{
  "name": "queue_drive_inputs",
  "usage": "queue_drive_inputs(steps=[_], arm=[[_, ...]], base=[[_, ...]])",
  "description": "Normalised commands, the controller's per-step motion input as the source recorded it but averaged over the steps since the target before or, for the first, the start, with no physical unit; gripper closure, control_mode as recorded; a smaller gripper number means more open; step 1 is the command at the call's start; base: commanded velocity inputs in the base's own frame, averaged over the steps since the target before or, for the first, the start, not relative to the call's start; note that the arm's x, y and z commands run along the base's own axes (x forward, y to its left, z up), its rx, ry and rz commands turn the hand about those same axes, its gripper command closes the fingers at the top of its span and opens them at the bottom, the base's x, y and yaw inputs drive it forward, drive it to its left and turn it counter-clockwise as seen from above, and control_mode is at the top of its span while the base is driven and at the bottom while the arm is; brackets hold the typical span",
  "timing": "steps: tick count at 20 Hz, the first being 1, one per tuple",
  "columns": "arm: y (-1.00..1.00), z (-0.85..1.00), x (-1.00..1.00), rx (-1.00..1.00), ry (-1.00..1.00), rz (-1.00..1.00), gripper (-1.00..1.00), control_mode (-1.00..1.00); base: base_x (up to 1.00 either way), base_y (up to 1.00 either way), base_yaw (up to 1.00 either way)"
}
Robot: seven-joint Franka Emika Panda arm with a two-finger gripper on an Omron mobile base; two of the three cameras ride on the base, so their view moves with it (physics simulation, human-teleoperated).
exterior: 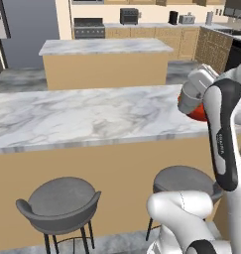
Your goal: There is a bowl on the dining counter. Grab a lemon wedge from the fridge and place it in the bowl. Then get the liquor bottle and glass cup from the cabinet and place them next to the bowl.
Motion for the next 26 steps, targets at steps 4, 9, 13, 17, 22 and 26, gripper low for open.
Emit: queue_drive_inputs(steps=[4,9,13,17,22,26], arm=[[0.23,-0.09,0.96,-0.17,0.18,-0.35,1.00,-1.00],[0.03,-0.21,0.96,-0.04,0.23,-0.25,1.00,-1.00],[0.00,-0.22,0.70,0.01,0.23,-0.10,1.00,-1.00],[0.01,-0.25,0.62,0.01,0.12,-0.06,1.00,-1.00],[-0.02,-0.36,0.61,0.00,0.05,-0.12,1.00,-1.00],[-0.09,-0.42,0.56,0.01,0.04,-0.14,1.00,-1.00]], base=[[0.00,0.00,0.00],[0.00,0.00,0.00],[0.00,0.00,0.00],[0.00,0.00,0.00],[0.00,0.00,0.00],[0.00,0.00,0.00]])
